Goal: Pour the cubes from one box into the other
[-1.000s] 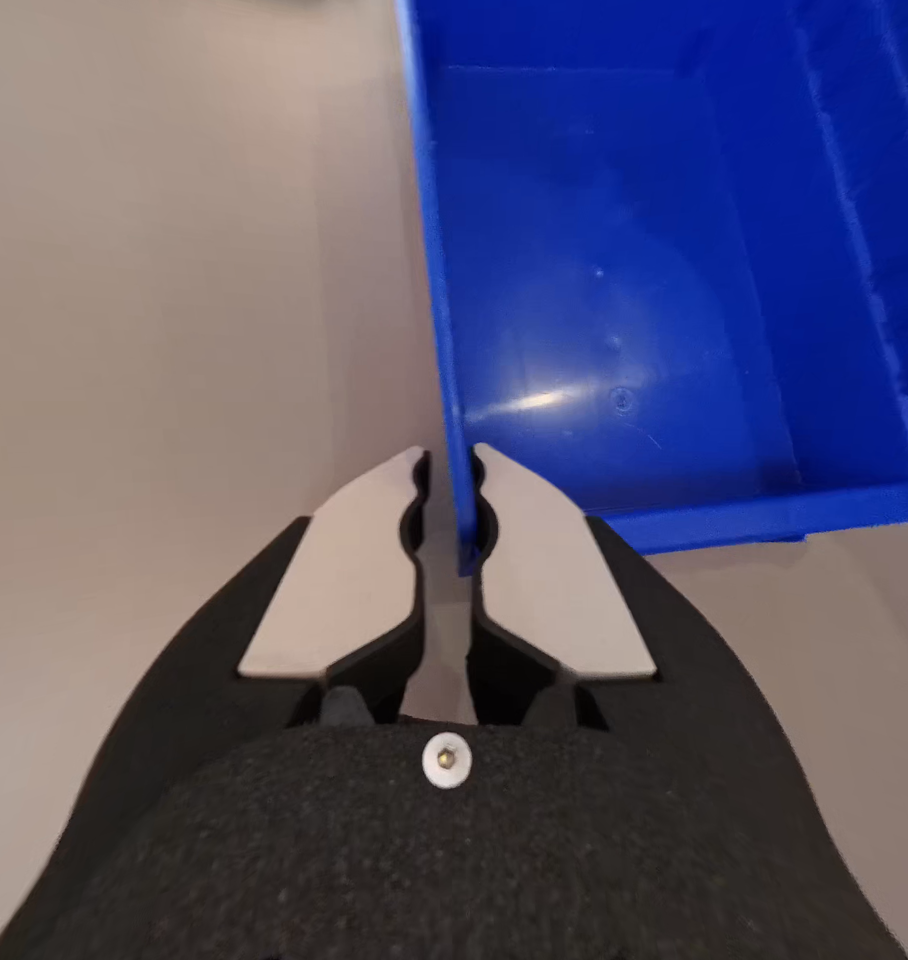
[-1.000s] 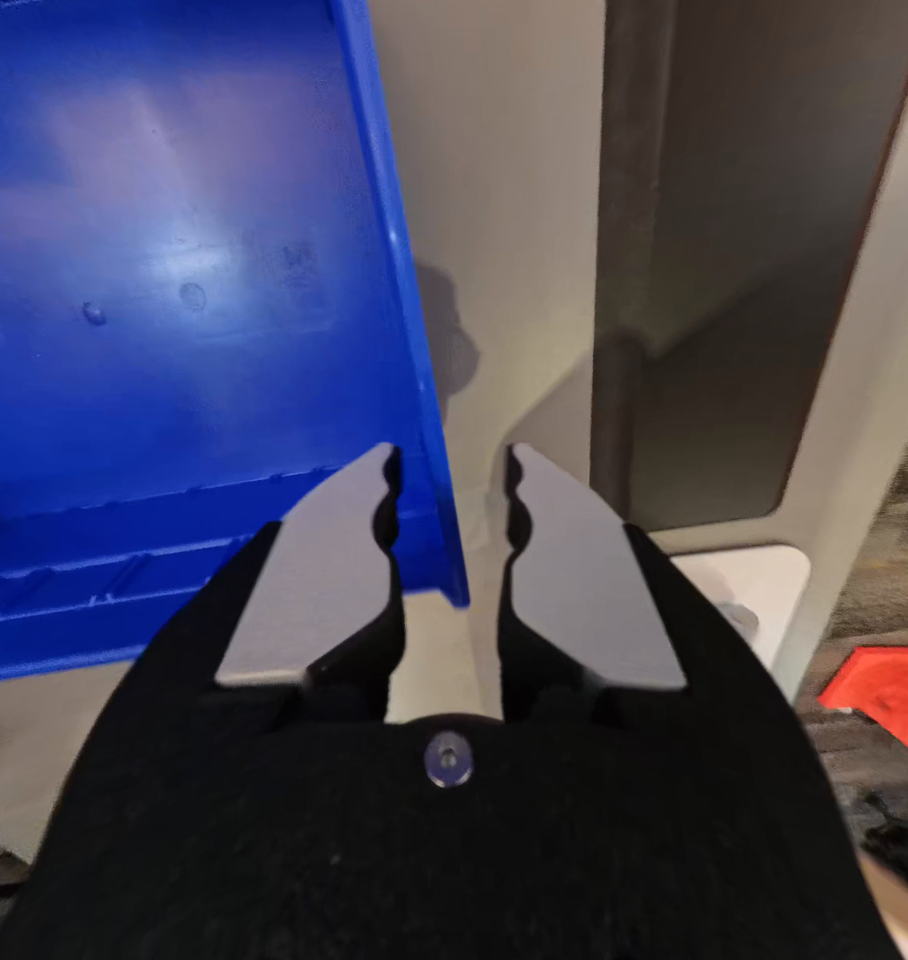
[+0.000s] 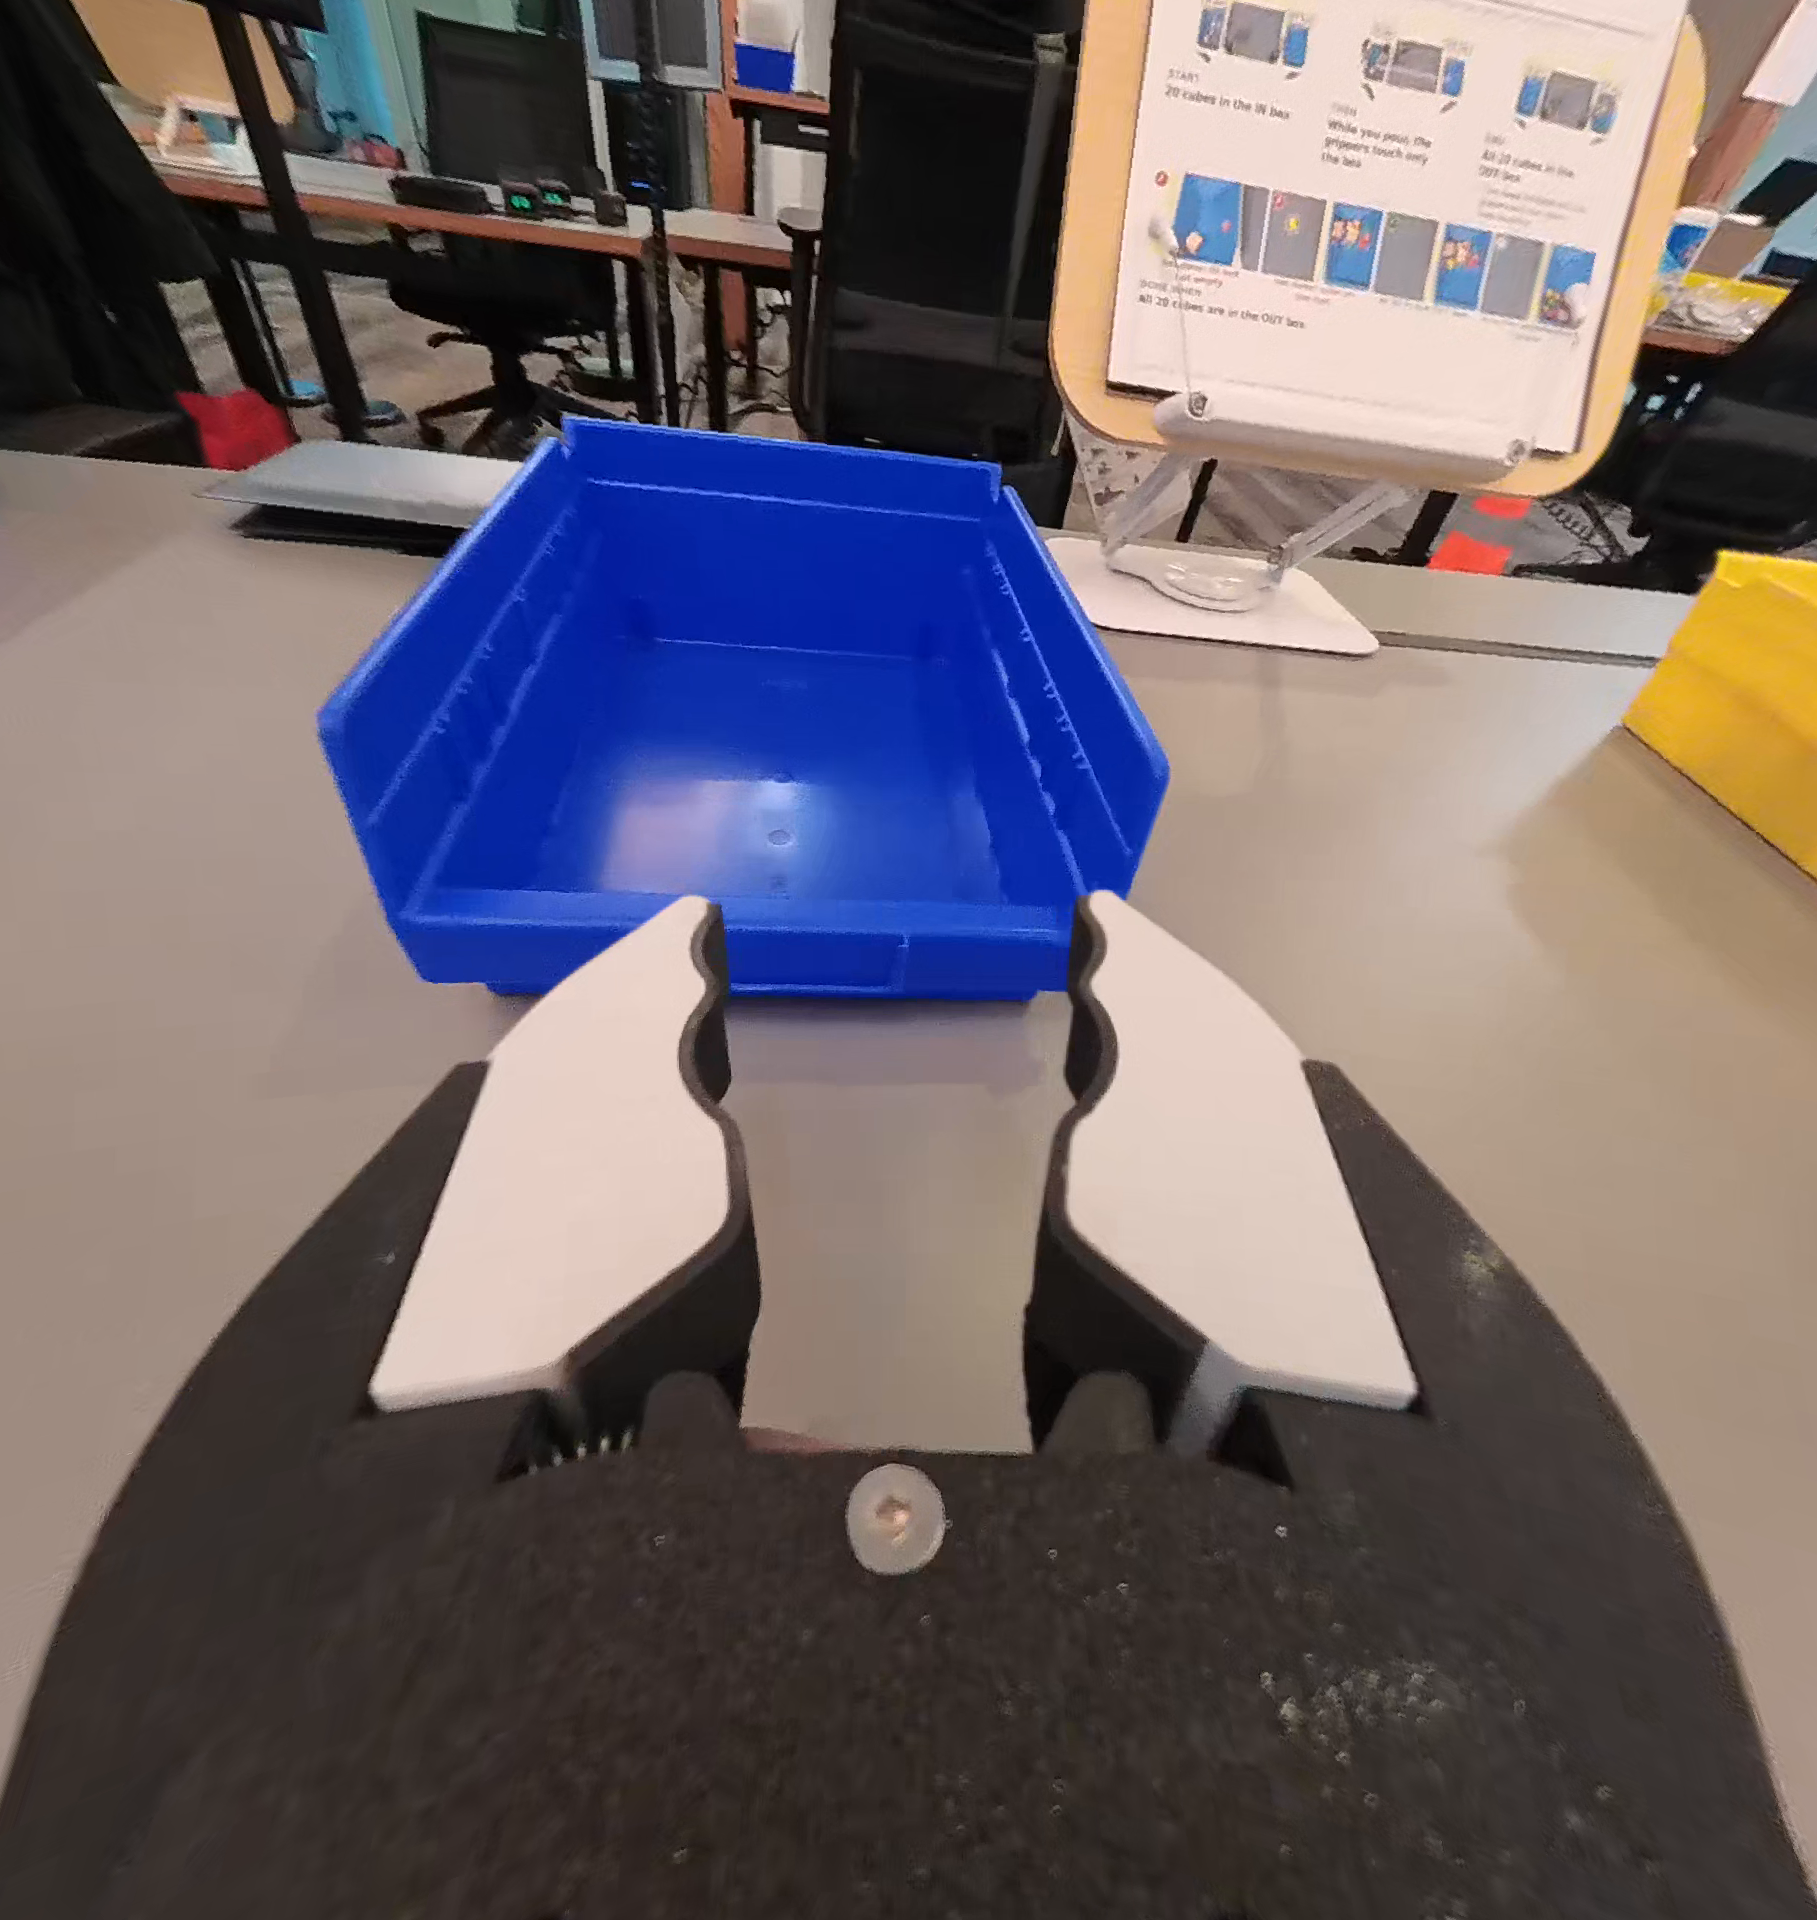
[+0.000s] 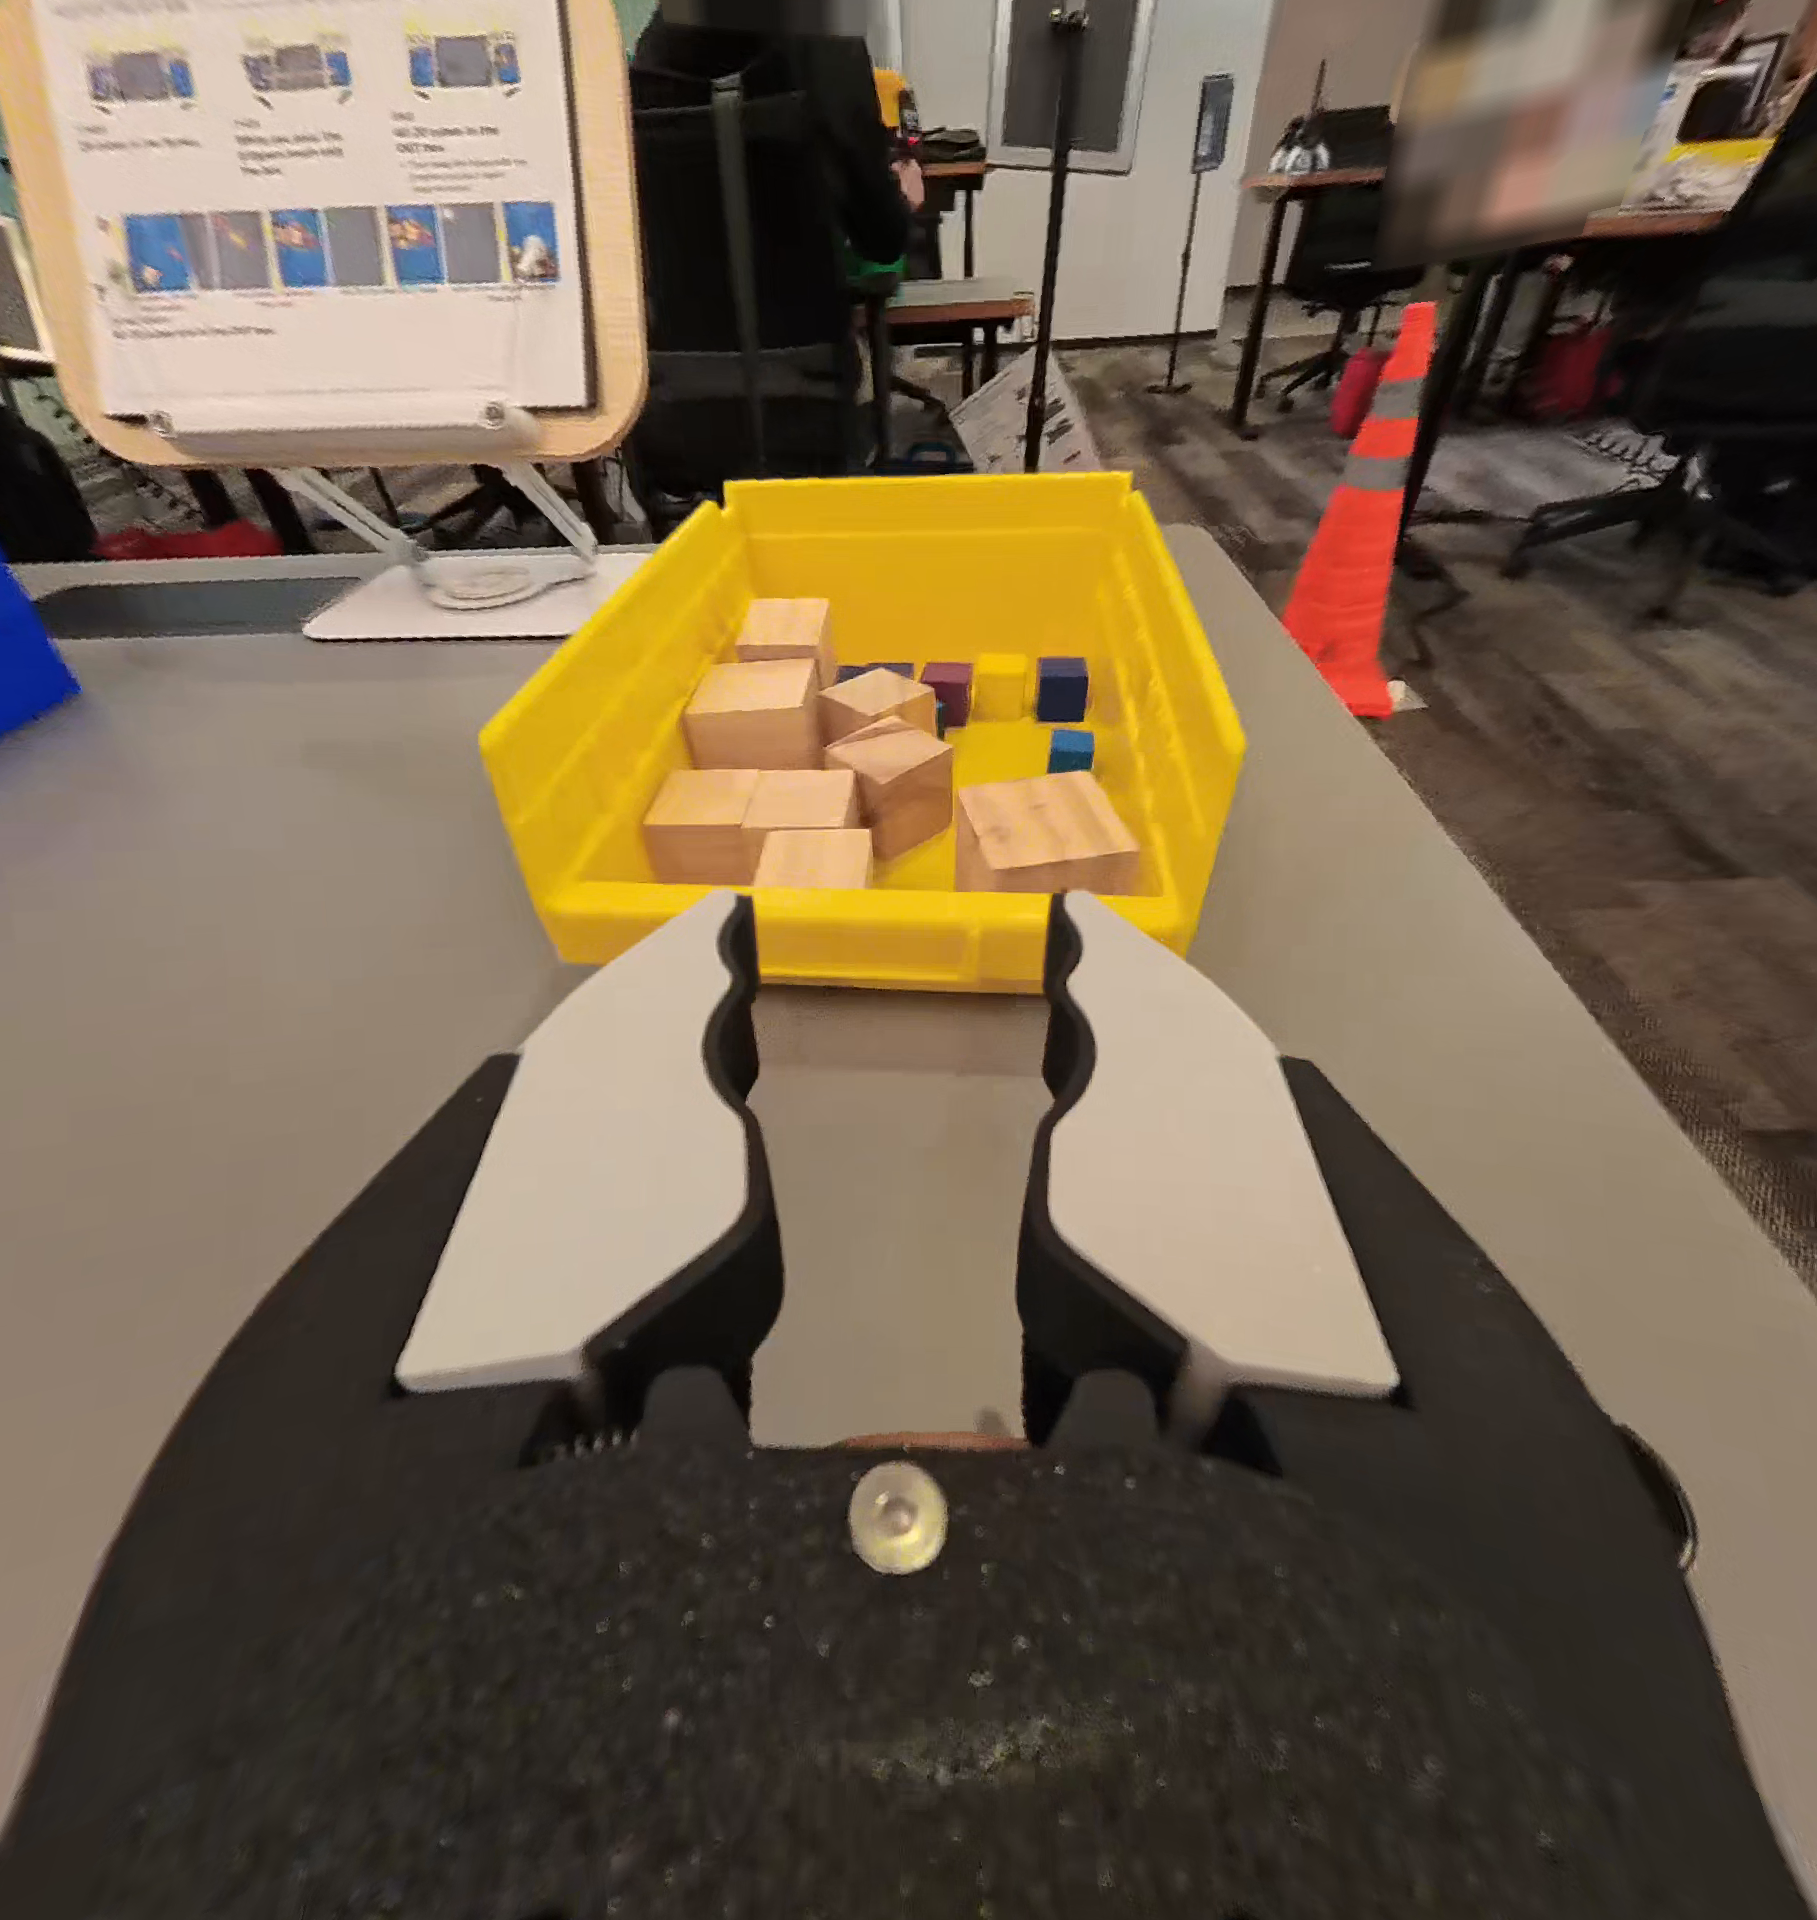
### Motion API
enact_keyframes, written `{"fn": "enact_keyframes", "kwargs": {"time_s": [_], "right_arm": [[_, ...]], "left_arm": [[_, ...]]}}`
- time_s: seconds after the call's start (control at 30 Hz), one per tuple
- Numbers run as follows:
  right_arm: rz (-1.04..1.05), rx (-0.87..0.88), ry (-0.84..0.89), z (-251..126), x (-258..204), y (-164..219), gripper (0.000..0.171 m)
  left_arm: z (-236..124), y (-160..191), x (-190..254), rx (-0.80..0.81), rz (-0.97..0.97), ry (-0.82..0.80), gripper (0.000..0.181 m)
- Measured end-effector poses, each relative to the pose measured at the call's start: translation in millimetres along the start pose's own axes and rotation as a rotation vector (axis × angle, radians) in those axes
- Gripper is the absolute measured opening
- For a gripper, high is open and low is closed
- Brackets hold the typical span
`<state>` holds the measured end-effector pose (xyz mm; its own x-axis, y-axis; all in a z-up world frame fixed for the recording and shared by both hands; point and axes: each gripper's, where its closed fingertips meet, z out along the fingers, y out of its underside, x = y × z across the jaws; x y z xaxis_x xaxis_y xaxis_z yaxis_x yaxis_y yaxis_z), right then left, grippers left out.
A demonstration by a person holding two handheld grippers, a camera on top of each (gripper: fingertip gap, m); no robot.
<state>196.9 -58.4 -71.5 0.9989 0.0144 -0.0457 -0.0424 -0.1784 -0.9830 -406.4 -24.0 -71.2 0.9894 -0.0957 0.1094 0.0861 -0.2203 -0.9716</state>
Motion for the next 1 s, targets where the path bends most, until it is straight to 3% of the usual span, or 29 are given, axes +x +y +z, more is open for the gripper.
{"fn": "enact_keyframes", "kwargs": {"time_s": [0.13, 0.37, 0.67, 1.0], "right_arm": [[-0.091, -0.008, 0.006, 15, -1, 5, 0.055], [-0.046, -0.064, -0.063, 40, -11, 16, 0.056], [-0.038, -0.069, -0.084, 42, -17, 17, 0.055], [-0.052, -0.046, -0.092, 39, -18, 13, 0.054]], "left_arm": [[13, 9, 5, -0.038, 0.059, 0.007, 0.063], [13, 13, 10, -0.051, 0.211, -0.007, 0.062], [-2, 8, -1, -0.025, 0.244, -0.046, 0.061], [7, 23, 7, -0.099, 0.172, 0.012, 0.058]]}}
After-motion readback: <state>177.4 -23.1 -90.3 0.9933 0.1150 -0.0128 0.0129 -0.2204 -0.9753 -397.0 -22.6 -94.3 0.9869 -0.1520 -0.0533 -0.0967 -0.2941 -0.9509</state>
